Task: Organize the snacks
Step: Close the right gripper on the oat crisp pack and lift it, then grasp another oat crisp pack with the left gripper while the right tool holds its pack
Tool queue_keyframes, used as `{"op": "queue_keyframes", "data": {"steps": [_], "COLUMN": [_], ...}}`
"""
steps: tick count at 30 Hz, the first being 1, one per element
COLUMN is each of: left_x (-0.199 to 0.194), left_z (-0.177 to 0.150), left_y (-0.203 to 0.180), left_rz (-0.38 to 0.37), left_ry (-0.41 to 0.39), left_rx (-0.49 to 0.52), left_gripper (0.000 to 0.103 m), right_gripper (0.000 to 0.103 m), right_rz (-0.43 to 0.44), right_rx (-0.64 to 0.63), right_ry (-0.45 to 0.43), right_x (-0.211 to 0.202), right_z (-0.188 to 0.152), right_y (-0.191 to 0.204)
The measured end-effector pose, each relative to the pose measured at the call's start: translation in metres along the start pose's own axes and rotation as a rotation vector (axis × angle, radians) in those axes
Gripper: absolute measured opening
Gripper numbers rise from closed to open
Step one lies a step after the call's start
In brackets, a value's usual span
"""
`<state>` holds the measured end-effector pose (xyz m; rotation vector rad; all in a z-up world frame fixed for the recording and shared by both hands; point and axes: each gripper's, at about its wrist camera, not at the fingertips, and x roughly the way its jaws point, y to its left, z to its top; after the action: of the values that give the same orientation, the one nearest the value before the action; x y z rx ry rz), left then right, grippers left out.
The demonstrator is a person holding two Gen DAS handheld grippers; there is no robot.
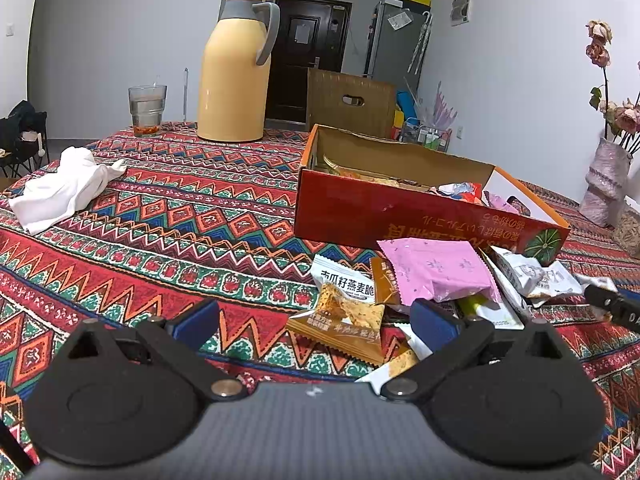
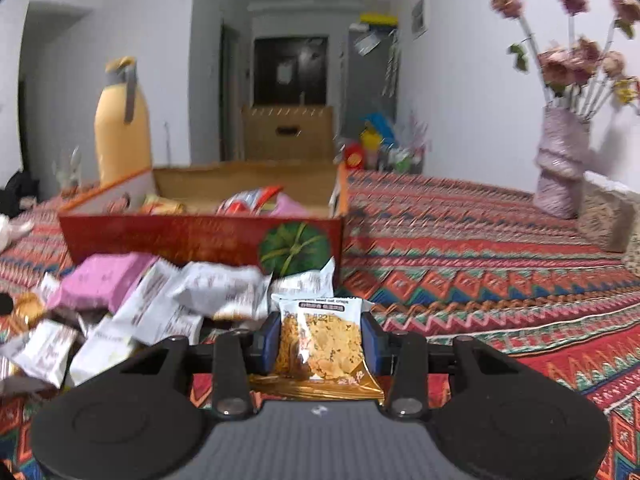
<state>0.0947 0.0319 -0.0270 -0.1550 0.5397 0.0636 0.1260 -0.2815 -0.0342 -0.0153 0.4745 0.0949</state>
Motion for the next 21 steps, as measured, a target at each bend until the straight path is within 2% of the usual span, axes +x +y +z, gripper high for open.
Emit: {"op": "queue_keyframes", "data": {"steps": [9, 16, 21], "left_x": [-0.004, 0.002, 0.013], "left_z": [0.007, 0.022, 0.026], "left_y": [-0.005, -0.014, -0.019], "left_rz": [0.029, 0.085, 0.084], "left_ry": [0.010, 0.051, 0.081], "left_rx": [0.041, 0.151, 0.203], "left_gripper": [0.103, 0.103, 0.103], "right_gripper": [0.040, 0.040, 0.040], "right_rz": [-0.008, -0.002, 0.002], "right_rx": [0.020, 0.035, 0.043], "right_ry": [-0.039, -0.050, -0.055], "right_x": [-0.005, -0.007, -0.008], "right_z": [0.001, -0.001, -0.001], "right_y": [-0.004, -0.006, -0.007]}}
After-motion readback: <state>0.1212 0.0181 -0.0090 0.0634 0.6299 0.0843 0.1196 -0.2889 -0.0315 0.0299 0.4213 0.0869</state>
